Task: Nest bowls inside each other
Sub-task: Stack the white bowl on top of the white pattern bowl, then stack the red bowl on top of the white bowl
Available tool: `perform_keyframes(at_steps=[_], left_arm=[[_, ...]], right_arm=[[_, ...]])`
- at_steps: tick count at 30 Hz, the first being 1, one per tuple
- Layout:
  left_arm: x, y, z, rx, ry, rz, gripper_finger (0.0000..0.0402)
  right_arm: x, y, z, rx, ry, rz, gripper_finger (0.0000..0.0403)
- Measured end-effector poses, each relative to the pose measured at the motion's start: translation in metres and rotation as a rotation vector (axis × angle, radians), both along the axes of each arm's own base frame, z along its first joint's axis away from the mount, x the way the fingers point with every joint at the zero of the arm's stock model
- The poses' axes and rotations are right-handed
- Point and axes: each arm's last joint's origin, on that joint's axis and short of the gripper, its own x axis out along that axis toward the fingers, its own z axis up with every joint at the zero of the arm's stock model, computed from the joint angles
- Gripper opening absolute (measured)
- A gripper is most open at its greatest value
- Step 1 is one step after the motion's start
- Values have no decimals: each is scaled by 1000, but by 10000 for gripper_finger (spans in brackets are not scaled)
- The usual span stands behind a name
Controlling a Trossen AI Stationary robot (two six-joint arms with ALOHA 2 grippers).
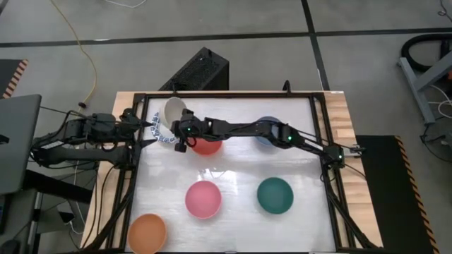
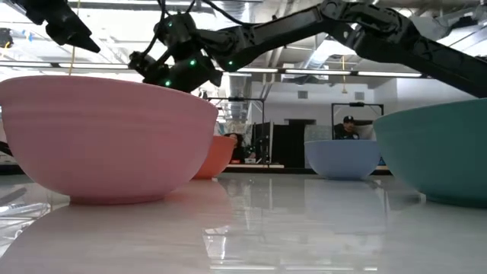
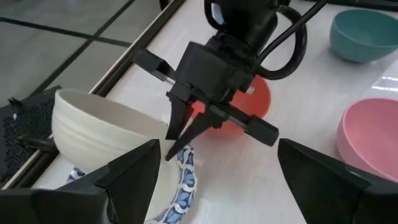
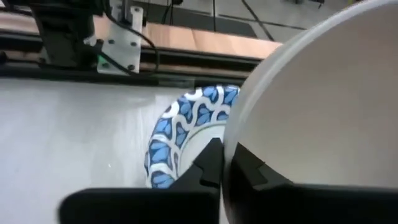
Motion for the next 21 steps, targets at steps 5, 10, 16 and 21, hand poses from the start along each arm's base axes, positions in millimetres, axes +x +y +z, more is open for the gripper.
perform_keyframes(at_steps=[5,10,16,21], left_arm=[[0,0,0,3,0,6,314],[0,0,0,-5,-3,13,314],[-1,0,-2,-13,19,30,314],[-6,-2,-3,-48,2,-13,314]], right_arm=[[-2,-1,-3,17,35,7,118],[-2,-2,-3,43,29,28,191],[-8,7,19,-16,51,28,219],[-43,28,78,-49,183,33,210]])
